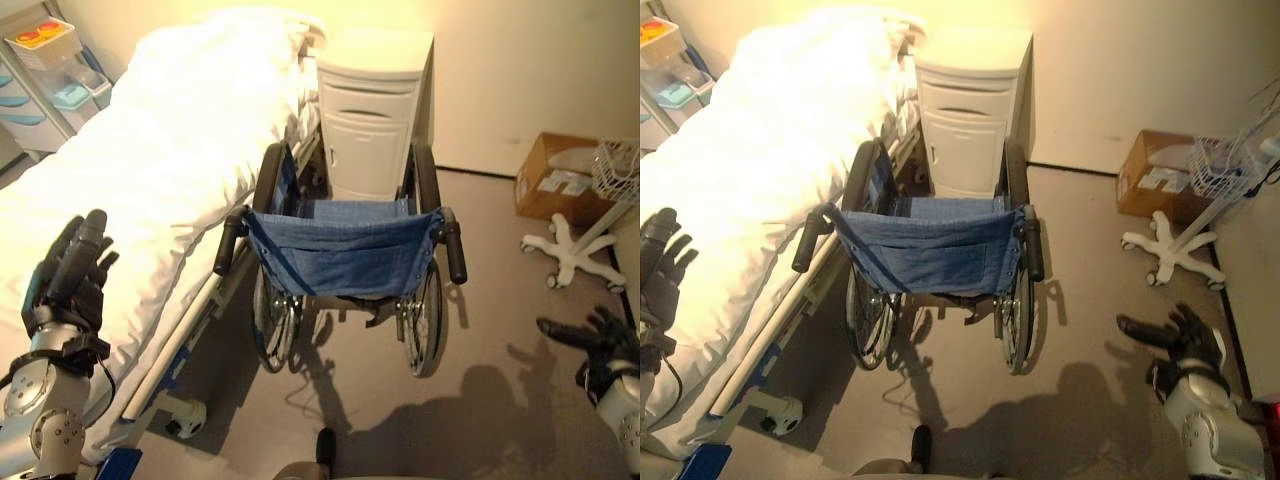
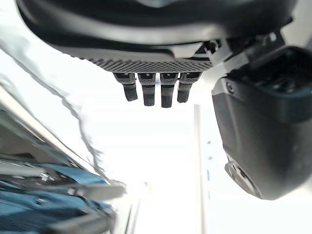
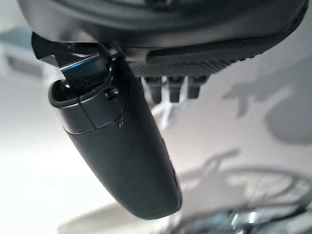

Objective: Push the wheelchair next to the bed

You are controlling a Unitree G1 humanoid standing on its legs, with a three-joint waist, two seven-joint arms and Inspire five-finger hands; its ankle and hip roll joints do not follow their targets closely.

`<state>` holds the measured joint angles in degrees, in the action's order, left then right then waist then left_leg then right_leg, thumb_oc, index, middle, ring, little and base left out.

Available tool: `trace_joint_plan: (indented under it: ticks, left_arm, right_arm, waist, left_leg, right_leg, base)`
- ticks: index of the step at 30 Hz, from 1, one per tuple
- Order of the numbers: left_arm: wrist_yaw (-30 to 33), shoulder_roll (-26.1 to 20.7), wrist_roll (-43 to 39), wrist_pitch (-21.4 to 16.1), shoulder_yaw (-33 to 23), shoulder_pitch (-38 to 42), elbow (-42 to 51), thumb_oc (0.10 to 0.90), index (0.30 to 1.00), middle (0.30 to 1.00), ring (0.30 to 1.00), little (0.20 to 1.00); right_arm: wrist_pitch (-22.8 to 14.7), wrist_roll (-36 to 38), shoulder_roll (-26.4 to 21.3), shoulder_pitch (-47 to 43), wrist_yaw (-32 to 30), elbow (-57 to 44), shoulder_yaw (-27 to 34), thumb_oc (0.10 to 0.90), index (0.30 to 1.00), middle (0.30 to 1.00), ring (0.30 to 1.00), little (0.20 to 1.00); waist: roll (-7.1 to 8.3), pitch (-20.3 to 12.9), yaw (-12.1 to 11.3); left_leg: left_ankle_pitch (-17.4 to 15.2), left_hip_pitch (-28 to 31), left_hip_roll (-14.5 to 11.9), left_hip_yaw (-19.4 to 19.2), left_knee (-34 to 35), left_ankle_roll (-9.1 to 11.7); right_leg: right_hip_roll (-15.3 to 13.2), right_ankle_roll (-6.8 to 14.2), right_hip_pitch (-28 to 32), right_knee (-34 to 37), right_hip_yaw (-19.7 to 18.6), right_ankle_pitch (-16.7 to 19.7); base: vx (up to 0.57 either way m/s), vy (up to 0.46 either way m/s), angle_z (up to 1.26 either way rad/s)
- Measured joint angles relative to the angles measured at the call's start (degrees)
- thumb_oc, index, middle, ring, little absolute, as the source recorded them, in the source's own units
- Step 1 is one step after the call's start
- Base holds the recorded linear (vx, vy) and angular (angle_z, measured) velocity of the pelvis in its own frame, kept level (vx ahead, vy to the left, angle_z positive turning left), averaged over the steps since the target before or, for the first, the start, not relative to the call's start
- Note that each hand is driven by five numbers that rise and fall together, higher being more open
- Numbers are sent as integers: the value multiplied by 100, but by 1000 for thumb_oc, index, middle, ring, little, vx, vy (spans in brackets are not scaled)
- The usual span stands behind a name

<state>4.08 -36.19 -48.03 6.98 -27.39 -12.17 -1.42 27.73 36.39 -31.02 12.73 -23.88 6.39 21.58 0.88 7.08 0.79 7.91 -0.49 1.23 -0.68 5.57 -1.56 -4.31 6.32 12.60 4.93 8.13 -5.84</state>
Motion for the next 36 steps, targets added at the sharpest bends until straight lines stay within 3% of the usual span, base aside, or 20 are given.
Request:
trace_joint_plan:
  ticks: [6,13,16,20,28,31,36]
  left_arm:
    - [-156,548,-1,136,550,-136,-679,800,900,900,900,900]
    - [-412,1299,121,517,2125,-66,-2211,800,900,900,900,900]
    - [-582,1588,417,434,2649,-20,-3107,800,900,900,900,900]
    - [-726,2051,511,434,2709,1,-4409,800,900,900,900,900]
    - [-823,2228,580,469,2947,361,-6499,800,900,900,900,900]
    - [-746,2238,771,513,3111,399,-6617,800,900,900,900,900]
    - [-664,2218,908,764,3140,554,-6814,800,900,900,900,900]
  right_arm:
    - [-519,9,597,115,-571,1828,-261,800,900,900,900,900]
    - [-836,509,1193,-195,-785,3530,-1253,800,900,900,900,900]
    - [-969,508,1440,-464,-760,4276,-1417,800,900,900,900,900]
    - [-1200,452,1588,-704,-299,5143,-1598,800,900,900,900,900]
    - [-1777,-391,1803,-747,859,6037,-2601,800,900,900,900,900]
    - [-1796,-740,1861,-649,1661,6086,-2942,800,900,900,900,900]
    - [-1680,-767,1716,-724,2760,6375,-2934,800,900,900,900,900]
  waist:
    - [94,-100,-10]
    - [-34,-174,0]
    - [-49,-190,-9]
    - [-34,-214,-23]
    - [59,-359,-8]
    - [94,-388,-3]
    - [156,-472,-10]
  left_leg:
    - [17,5,-3,-16,-1,21]
    - [34,3,-11,-18,0,46]
    - [34,24,-19,-11,0,48]
    - [34,22,-21,5,1,49]
    - [20,6,-27,13,2,29]
    - [18,-3,-29,15,2,26]
    - [17,-31,-20,25,2,24]
  right_leg:
    - [-5,0,-14,-13,-21,0]
    - [0,1,-24,0,-22,2]
    - [14,-5,-1,5,-14,-2]
    - [20,-8,0,7,-7,-4]
    - [24,-20,-13,-2,-2,-13]
    - [29,-30,-19,-4,0,-19]
    - [27,-31,-36,-3,15,-19]
  base:
    - [0,0,0]
    - [0,0,0]
    - [0,0,0]
    - [0,0,0]
    - [0,0,0]
    - [0,0,0]
    - [0,0,0]
